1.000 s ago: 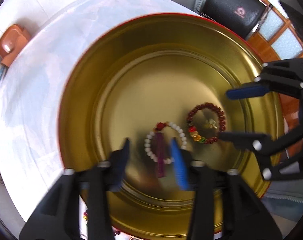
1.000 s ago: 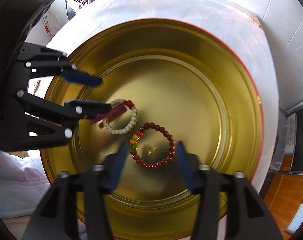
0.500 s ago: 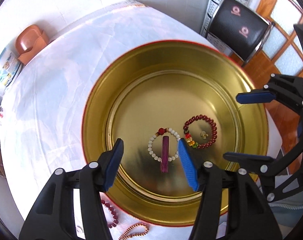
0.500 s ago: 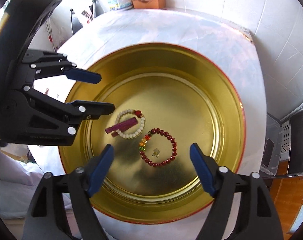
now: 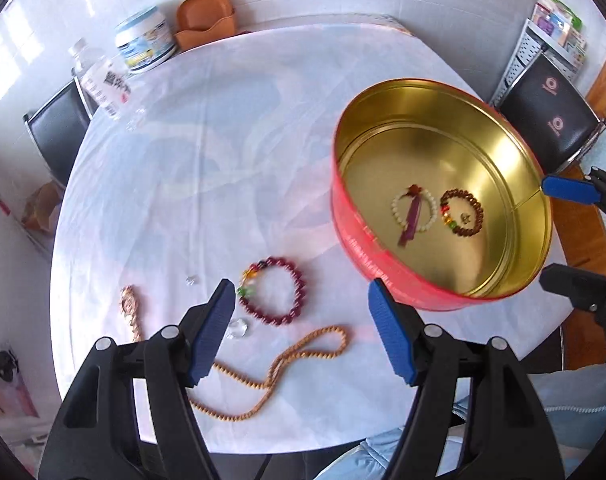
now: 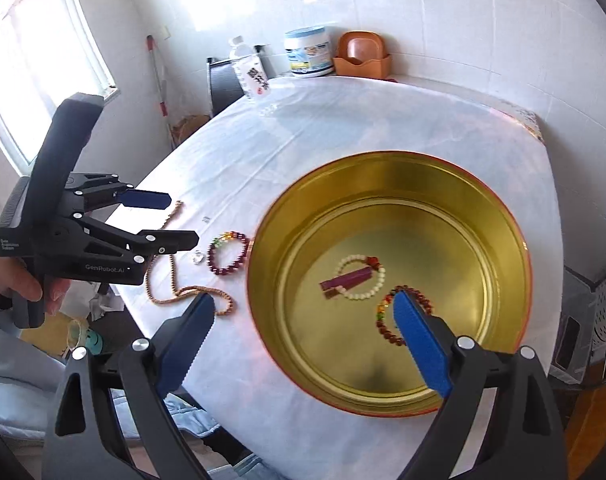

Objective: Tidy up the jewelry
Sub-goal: 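Withdraw both tools from the tin toward the silver rings, then grasp a silver ring with left gripper while right gripper grasps another ring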

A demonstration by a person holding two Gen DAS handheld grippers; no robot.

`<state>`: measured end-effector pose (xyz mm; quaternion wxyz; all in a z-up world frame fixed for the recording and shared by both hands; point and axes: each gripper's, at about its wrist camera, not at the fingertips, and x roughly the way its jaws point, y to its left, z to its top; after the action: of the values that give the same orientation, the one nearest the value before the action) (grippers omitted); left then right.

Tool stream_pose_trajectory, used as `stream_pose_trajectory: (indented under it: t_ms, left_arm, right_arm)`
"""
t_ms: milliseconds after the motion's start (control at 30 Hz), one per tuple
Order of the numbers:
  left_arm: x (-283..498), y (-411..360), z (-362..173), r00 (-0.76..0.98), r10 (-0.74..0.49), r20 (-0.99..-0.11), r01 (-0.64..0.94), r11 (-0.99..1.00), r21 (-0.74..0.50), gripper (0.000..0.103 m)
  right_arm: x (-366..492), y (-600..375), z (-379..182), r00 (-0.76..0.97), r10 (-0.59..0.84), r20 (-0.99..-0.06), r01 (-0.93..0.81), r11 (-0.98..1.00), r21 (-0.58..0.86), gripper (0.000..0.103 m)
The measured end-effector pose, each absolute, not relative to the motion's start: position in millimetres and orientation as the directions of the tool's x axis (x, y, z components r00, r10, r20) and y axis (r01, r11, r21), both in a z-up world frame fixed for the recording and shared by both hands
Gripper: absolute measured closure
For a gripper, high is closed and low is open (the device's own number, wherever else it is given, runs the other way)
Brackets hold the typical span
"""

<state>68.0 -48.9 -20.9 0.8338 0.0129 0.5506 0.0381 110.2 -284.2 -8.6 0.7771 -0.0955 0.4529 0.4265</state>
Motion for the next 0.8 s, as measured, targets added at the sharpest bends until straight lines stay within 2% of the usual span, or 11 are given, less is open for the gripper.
stream_pose_trajectory:
  t_ms: [200,433,500,700,800]
  left_arm:
    - [34,13,-36,0.375,0.086,-0.923,-0.082,0.995,0.059,0.035]
    - [31,73,-77,0.349,-0.019,-0.937,0.041,0.999,-0.005,0.035]
    - [31,82,-90,0.347,-0.039,-0.937,0.082,0.997,-0.011,0.035]
    - [36,99,-118,0.34,-0.109,-0.934,0.208,0.977,-0.039,0.035]
    - [40,106,-128,0.343,-0.142,-0.928,0.243,0.968,-0.058,0.035]
  right_arm:
    - [78,-234,0,0.215,0.587,-0.781,-0.799,0.565,0.205,0.011]
    - [52,-157,-19,0.209,0.538,-0.816,-0.771,0.604,0.201,0.011]
    - [47,-136,-30,0.216,0.492,-0.844,-0.765,0.622,0.167,0.011]
    - [41,-87,-66,0.161,0.446,-0.88,-0.748,0.637,0.186,0.012]
    - [44,-72,-89,0.123,0.43,-0.894,-0.726,0.653,0.215,0.028]
